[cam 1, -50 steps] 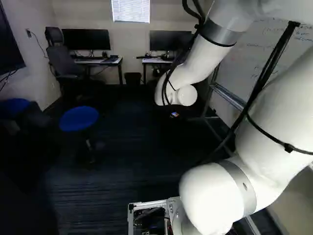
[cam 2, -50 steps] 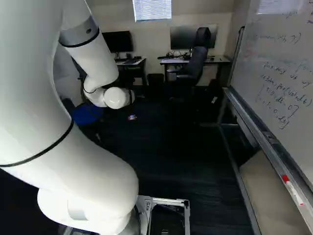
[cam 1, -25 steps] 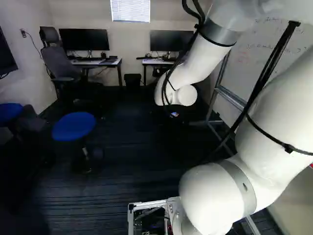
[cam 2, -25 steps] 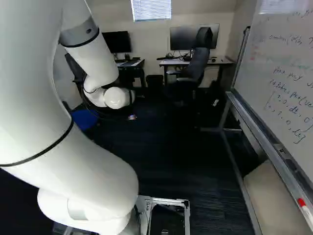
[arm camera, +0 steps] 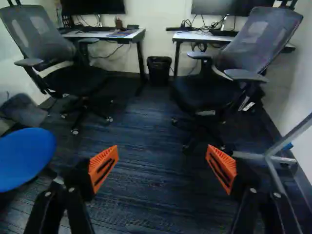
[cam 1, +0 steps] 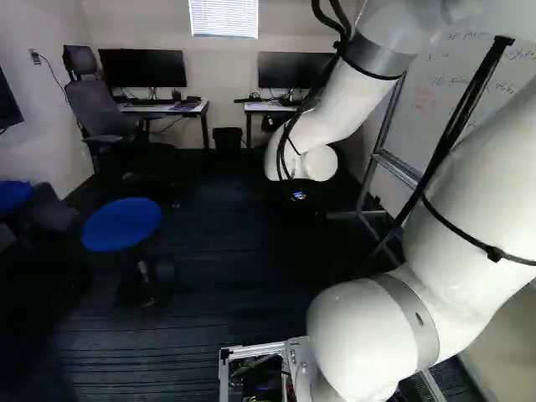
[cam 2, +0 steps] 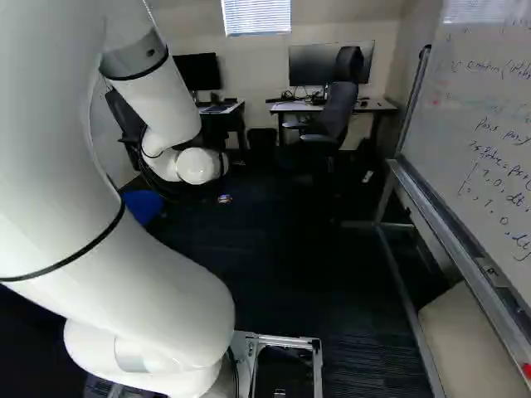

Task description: Open the door and move inside

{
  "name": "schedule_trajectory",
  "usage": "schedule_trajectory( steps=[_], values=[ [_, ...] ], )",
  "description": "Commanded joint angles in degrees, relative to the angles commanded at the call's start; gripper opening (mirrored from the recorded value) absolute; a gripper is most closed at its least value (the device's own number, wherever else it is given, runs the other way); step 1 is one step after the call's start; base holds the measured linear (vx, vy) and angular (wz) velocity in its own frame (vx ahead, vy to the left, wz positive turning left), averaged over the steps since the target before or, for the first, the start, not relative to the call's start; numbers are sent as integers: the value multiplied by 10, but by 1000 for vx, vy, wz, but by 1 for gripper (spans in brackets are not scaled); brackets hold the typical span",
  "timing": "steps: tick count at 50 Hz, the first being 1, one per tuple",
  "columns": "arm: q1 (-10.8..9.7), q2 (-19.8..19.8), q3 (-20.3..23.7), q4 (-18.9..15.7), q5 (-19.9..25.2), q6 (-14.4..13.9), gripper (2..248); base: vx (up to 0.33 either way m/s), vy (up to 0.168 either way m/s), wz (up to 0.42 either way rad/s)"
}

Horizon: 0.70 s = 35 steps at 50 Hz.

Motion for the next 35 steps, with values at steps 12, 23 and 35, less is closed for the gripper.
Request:
schedule_trajectory(
  steps=[12, 23, 35],
  values=[
    [0, 0, 0, 0, 0, 0, 247, -10, 0, -2],
    [0, 0, 0, 0, 0, 0, 247, 0, 0, 0],
    [-1, 1, 2, 0, 1, 0, 247, 0, 0, 0]
  ],
)
